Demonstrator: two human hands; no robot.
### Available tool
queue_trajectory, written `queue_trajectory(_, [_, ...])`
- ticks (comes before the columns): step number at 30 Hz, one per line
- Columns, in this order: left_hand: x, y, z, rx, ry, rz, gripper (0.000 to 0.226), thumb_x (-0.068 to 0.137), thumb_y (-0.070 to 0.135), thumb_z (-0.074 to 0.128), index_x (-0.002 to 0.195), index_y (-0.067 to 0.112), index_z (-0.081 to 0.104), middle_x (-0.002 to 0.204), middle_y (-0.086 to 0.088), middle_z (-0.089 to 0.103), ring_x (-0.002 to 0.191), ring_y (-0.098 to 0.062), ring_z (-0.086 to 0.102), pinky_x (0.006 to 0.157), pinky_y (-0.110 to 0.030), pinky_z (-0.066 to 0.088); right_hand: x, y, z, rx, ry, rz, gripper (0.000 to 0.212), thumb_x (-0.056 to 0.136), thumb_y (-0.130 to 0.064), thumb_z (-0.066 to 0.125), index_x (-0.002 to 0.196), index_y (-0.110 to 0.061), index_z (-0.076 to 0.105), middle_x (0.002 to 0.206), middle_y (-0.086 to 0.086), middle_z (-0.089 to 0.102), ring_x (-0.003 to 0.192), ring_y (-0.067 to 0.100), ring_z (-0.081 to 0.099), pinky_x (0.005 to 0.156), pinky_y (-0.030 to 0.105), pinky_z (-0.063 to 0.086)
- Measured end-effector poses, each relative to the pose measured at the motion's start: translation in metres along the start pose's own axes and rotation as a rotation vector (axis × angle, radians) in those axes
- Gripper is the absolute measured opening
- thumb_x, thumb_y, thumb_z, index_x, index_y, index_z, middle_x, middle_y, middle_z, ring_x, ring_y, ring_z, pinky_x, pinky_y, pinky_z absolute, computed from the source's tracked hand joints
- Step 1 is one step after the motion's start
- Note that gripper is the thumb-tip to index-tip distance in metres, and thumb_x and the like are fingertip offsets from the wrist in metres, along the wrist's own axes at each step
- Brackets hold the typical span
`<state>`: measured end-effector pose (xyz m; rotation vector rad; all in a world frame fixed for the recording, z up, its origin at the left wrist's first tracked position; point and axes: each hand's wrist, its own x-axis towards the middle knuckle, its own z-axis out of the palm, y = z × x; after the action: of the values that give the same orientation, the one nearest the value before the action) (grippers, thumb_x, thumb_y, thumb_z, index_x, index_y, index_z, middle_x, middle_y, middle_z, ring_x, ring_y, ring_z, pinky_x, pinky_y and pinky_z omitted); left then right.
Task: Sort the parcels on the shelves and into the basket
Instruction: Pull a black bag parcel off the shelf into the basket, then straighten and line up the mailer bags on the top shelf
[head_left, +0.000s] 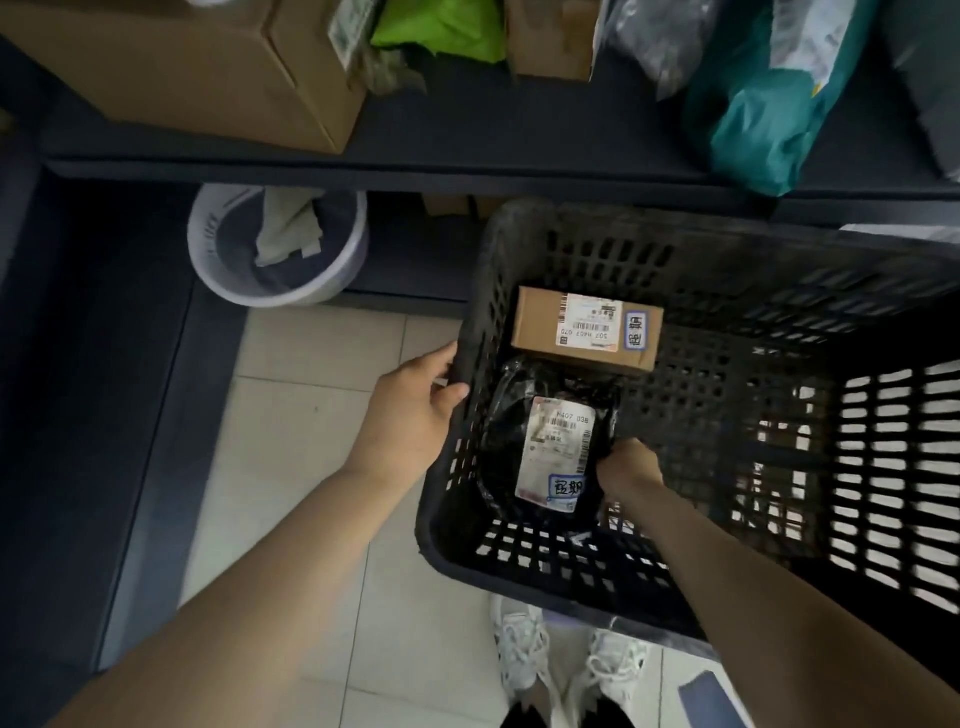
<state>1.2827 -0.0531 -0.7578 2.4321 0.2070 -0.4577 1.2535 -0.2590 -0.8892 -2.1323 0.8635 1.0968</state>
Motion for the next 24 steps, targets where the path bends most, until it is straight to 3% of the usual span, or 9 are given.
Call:
queue_trajectory(4, [-0.001, -0.004, 0.004, 0.021, 0.022, -0.010, 0.047, 0.094, 0.015, 0.056, 0.139, 0.024, 0.045, 0.114, 0.003, 0.063, 0.094, -0.004, 0.053, 0.081, -0.001, 0.029, 0.014, -0.006, 0.000, -0.087, -0.034, -0.006, 0.020, 0.093, 0.004, 0.040, 0.089, 0.003, 0.060, 0.104, 0.022, 0.065, 0.092, 0.034, 0.066, 0.080, 0.038, 0.055])
queue_trajectory(8, [-0.003, -0.005, 0.009, 0.057, 0.033, -0.023, 0.048, 0.096, 0.017, 0.052, 0.142, 0.021, 0.041, 0.126, -0.004, 0.060, 0.111, -0.014, 0.057, 0.086, -0.009, 0.031, 0.023, -0.015, 0.010, -0.156, -0.098, -0.001, 0.032, 0.097, -0.002, 0.037, 0.123, 0.007, 0.052, 0.107, 0.019, 0.061, 0.101, 0.032, 0.059, 0.073, 0.033, 0.045])
queue_trajectory(11, [-0.003, -0.007, 0.008, 0.083, 0.005, -0.056, 0.049, 0.097, 0.022, 0.050, 0.144, 0.026, 0.037, 0.129, -0.003, 0.059, 0.116, -0.017, 0.056, 0.095, -0.019, 0.036, 0.010, -0.014, 0.013, -0.142, -0.133, 0.029, 0.052, 0.098, -0.006, 0.037, 0.146, 0.003, 0.020, 0.135, 0.023, 0.047, 0.115, 0.033, 0.053, 0.079, 0.035, 0.048])
queue_trajectory(13, [-0.006, -0.006, 0.004, 0.132, -0.026, -0.069, 0.049, 0.097, 0.028, 0.048, 0.144, 0.031, 0.035, 0.130, -0.001, 0.059, 0.116, -0.017, 0.056, 0.099, -0.031, 0.043, -0.001, -0.006, 0.003, -0.128, -0.132, 0.014, 0.060, 0.097, -0.012, 0.042, 0.148, -0.001, 0.013, 0.136, 0.021, 0.046, 0.109, 0.032, 0.055, 0.067, 0.031, 0.044])
queue_trajectory(15, [-0.013, 0.002, -0.006, 0.158, -0.011, -0.079, 0.050, 0.097, 0.036, 0.046, 0.145, 0.032, 0.033, 0.132, 0.000, 0.057, 0.118, -0.018, 0.054, 0.098, -0.038, 0.046, -0.016, -0.002, -0.016, -0.148, -0.090, -0.038, 0.058, 0.096, -0.021, 0.046, 0.145, -0.001, 0.021, 0.125, 0.020, 0.053, 0.099, 0.031, 0.058, 0.065, 0.030, 0.044])
queue_trajectory(18, [-0.034, 0.028, -0.032, 0.199, 0.041, -0.053, 0.052, 0.097, 0.038, 0.045, 0.146, 0.029, 0.031, 0.133, -0.002, 0.054, 0.120, -0.021, 0.051, 0.096, -0.040, 0.046, -0.044, -0.004, -0.053, -0.315, -0.059, -0.197, 0.044, 0.097, -0.023, 0.039, 0.137, -0.007, 0.042, 0.095, 0.013, 0.050, 0.070, 0.023, 0.049, 0.061, 0.028, 0.044])
queue_trajectory(20, [-0.055, 0.050, -0.059, 0.267, 0.053, -0.002, 0.052, 0.097, 0.038, 0.044, 0.146, 0.029, 0.030, 0.135, -0.002, 0.051, 0.121, -0.021, 0.049, 0.093, -0.038, 0.047, -0.077, -0.015, -0.079, -0.458, -0.118, -0.284, 0.042, 0.101, -0.014, 0.031, 0.143, -0.007, 0.036, 0.093, 0.009, 0.045, 0.060, 0.017, 0.037, 0.053, 0.023, 0.033])
queue_trajectory(22, [-0.078, 0.071, -0.092, 0.364, 0.077, 0.038, 0.052, 0.098, 0.039, 0.041, 0.147, 0.030, 0.027, 0.136, 0.000, 0.048, 0.120, -0.020, 0.048, 0.091, -0.036, 0.047, -0.115, -0.032, -0.105, -0.547, -0.133, -0.386, 0.043, 0.103, -0.013, 0.028, 0.146, -0.009, 0.030, 0.109, 0.015, 0.053, 0.069, 0.019, 0.047, 0.056, 0.027, 0.036])
queue_trajectory(24, [-0.102, 0.090, -0.132, 0.470, 0.138, 0.067, 0.051, 0.099, 0.040, 0.037, 0.148, 0.032, 0.024, 0.137, 0.003, 0.047, 0.120, -0.018, 0.048, 0.089, -0.032, 0.046, -0.158, -0.057, -0.129, -0.600, -0.092, -0.510, 0.044, 0.103, -0.024, 0.033, 0.143, -0.008, 0.031, 0.131, 0.018, 0.049, 0.103, 0.029, 0.056, 0.074, 0.030, 0.044])
